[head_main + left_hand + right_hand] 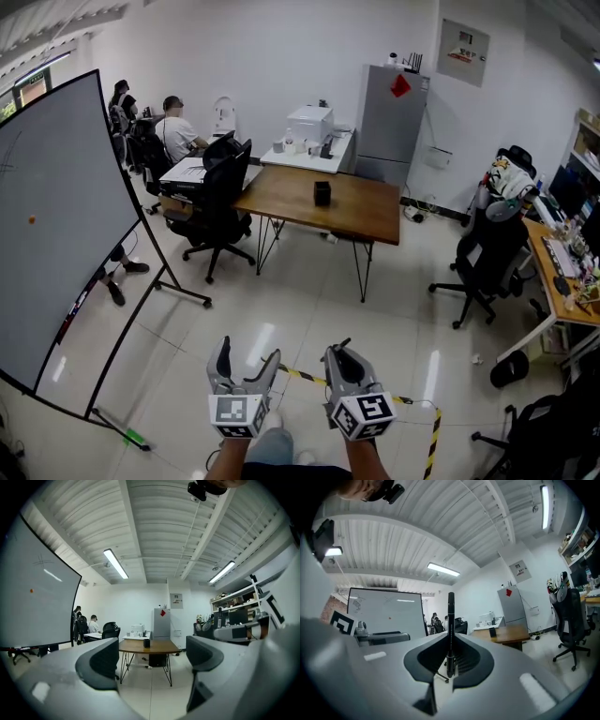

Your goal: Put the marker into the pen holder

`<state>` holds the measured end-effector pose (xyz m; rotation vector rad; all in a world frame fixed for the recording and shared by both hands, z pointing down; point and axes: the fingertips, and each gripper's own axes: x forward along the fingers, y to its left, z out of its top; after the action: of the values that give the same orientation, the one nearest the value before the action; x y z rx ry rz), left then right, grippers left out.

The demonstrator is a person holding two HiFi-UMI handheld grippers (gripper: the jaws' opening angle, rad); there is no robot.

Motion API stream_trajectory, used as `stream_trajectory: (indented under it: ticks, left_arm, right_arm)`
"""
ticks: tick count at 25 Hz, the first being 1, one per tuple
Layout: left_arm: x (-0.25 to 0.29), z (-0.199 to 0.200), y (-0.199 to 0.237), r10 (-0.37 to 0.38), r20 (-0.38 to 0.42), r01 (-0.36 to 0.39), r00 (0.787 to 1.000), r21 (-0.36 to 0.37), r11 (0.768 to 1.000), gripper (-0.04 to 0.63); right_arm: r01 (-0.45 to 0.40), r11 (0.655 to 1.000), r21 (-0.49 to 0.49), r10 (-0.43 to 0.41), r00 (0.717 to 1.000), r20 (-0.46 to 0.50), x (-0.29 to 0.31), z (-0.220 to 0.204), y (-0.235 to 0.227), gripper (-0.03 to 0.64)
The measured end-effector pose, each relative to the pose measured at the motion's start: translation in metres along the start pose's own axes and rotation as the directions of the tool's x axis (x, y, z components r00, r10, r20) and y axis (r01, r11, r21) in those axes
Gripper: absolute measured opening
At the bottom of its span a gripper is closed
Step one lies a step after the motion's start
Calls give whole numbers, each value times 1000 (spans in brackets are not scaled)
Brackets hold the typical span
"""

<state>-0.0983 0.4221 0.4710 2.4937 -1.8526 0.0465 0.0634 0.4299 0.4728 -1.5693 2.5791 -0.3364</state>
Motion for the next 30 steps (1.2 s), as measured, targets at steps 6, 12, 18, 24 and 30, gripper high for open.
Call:
stream_trajectory:
  ticks: [6,12,18,24,30]
  left_arm:
    - [109,-4,35,-28,9,29,1000,-23,999,446]
    - [229,14,86,-100,24,100,995,0,995,446]
    - [320,28,124,-131,43,132,990,-24,991,445]
    - [391,3,130,-169,-69,166,983,-47,985,445]
    - [482,2,133,-153,-57,151,987,-32,988,445]
  right_arm:
    - [9,999,-46,-11,999,-46,100,-3,-38,37]
    - [17,995,-95,-19,1000,-19,229,32,-65,35]
    - [48,995,-91,-50,998,-27,312,45,-90,35]
    - [63,996,-57,-66,997,-50,363,42,-133,35]
    - [59,997,-49,-60,998,-30,437,52,-199,37]
